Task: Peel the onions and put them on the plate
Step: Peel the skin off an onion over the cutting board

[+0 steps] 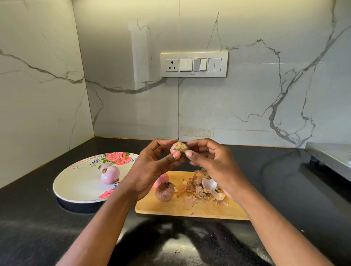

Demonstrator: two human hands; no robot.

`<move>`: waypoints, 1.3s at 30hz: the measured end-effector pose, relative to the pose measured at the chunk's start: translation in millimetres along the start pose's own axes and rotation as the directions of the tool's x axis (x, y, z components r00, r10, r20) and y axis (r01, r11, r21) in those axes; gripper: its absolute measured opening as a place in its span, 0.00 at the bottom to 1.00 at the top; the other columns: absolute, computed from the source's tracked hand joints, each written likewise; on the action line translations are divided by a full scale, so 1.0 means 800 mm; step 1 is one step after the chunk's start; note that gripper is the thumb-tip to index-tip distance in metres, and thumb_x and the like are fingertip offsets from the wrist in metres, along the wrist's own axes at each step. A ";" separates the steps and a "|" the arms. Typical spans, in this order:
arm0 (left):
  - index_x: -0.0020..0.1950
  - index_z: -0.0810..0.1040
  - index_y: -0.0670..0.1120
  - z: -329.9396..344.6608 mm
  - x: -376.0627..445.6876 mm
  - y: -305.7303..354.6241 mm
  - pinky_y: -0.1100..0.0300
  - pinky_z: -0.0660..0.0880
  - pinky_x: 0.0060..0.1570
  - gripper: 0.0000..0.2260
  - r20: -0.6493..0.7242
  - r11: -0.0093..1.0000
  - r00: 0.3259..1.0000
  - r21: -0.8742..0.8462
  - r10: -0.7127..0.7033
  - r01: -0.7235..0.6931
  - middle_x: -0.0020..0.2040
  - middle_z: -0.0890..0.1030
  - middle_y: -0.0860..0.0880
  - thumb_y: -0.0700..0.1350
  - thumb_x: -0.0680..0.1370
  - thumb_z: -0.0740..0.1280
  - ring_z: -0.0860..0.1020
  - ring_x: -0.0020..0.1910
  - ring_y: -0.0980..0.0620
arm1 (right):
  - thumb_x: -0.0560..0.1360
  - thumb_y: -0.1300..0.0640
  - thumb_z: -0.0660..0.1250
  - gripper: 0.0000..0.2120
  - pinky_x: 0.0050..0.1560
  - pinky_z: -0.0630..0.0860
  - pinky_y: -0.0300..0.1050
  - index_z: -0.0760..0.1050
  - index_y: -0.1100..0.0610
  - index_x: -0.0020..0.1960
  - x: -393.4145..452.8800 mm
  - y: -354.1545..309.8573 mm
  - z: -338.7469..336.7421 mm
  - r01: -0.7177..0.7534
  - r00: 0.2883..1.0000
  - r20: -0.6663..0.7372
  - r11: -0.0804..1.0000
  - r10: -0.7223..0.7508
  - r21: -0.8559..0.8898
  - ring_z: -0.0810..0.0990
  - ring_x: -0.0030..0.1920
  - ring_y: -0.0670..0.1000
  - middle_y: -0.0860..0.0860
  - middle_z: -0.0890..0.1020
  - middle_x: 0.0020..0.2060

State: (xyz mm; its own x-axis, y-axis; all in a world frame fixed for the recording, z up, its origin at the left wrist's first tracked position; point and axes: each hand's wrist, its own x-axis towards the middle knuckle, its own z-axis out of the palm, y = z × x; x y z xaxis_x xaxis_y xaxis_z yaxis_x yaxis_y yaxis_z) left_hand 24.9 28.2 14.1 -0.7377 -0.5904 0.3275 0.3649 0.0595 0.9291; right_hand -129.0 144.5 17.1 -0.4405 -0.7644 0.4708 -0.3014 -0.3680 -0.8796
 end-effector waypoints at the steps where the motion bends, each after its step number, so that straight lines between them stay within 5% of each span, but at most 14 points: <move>1: 0.64 0.77 0.42 0.000 0.000 0.000 0.52 0.80 0.61 0.20 -0.006 1.000 1.000 0.014 0.006 -0.006 0.58 0.84 0.46 0.40 0.72 0.73 0.83 0.60 0.45 | 0.73 0.58 0.77 0.10 0.43 0.78 0.35 0.83 0.55 0.54 -0.001 0.000 0.000 0.000 1.000 0.004 1.000 0.000 -0.027 0.86 0.49 0.48 0.51 0.87 0.48; 7: 0.66 0.76 0.40 -0.002 -0.002 0.001 0.50 0.78 0.64 0.21 0.024 1.000 1.000 -0.012 -0.001 0.001 0.63 0.81 0.40 0.40 0.73 0.72 0.81 0.63 0.41 | 0.72 0.61 0.77 0.06 0.54 0.82 0.47 0.85 0.56 0.49 0.002 0.001 -0.004 0.024 0.999 -0.029 0.999 -0.025 -0.030 0.86 0.51 0.53 0.52 0.88 0.47; 14: 0.68 0.75 0.39 0.000 -0.001 0.002 0.54 0.81 0.59 0.21 0.034 0.992 0.998 -0.117 -0.046 0.050 0.63 0.82 0.39 0.39 0.75 0.69 0.81 0.62 0.40 | 0.76 0.65 0.72 0.03 0.44 0.82 0.38 0.83 0.60 0.49 0.002 -0.003 -0.005 0.027 0.999 -0.046 1.000 -0.027 0.009 0.86 0.40 0.48 0.56 0.86 0.42; 19: 0.67 0.76 0.40 0.001 -0.001 0.003 0.55 0.82 0.56 0.19 0.027 0.979 0.996 -0.185 -0.082 0.085 0.62 0.82 0.36 0.40 0.76 0.66 0.82 0.60 0.38 | 0.76 0.63 0.73 0.04 0.39 0.79 0.34 0.82 0.55 0.49 0.006 0.011 -0.016 0.024 0.993 -0.099 0.950 -0.058 -0.310 0.86 0.36 0.46 0.49 0.85 0.39; 24: 0.67 0.78 0.41 0.002 -0.001 0.004 0.58 0.82 0.53 0.15 0.012 0.981 0.996 -0.172 -0.093 0.093 0.60 0.83 0.40 0.39 0.80 0.63 0.83 0.58 0.42 | 0.78 0.56 0.72 0.06 0.41 0.71 0.25 0.84 0.50 0.54 0.003 0.021 -0.026 0.037 0.997 0.072 0.694 0.021 -0.719 0.82 0.46 0.41 0.42 0.82 0.46; 30: 0.65 0.78 0.42 0.002 0.000 0.001 0.56 0.82 0.55 0.14 -0.009 0.993 0.997 -0.097 -0.076 0.074 0.58 0.85 0.43 0.42 0.80 0.64 0.84 0.57 0.44 | 0.75 0.53 0.75 0.11 0.45 0.78 0.29 0.84 0.49 0.57 -0.001 -0.006 -0.012 0.158 0.984 -0.016 0.902 -0.179 -0.402 0.83 0.47 0.37 0.40 0.85 0.47; 39: 0.69 0.75 0.43 0.002 -0.001 -0.002 0.57 0.80 0.58 0.20 0.057 0.999 0.998 0.050 -0.023 0.020 0.59 0.84 0.41 0.41 0.77 0.69 0.83 0.60 0.44 | 0.73 0.59 0.77 0.07 0.43 0.79 0.31 0.86 0.56 0.51 0.001 0.010 -0.005 0.326 0.928 -0.014 0.828 -0.373 -0.456 0.85 0.43 0.40 0.45 0.87 0.44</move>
State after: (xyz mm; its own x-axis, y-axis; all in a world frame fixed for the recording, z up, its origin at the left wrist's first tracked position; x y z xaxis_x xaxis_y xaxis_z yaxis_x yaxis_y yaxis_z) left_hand 24.2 29.8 12.7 -0.7772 -0.5445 0.3154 0.3214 0.0875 0.9429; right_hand -134.8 143.2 10.9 -0.3080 -0.5641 0.7661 -0.7791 -0.3126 -0.5434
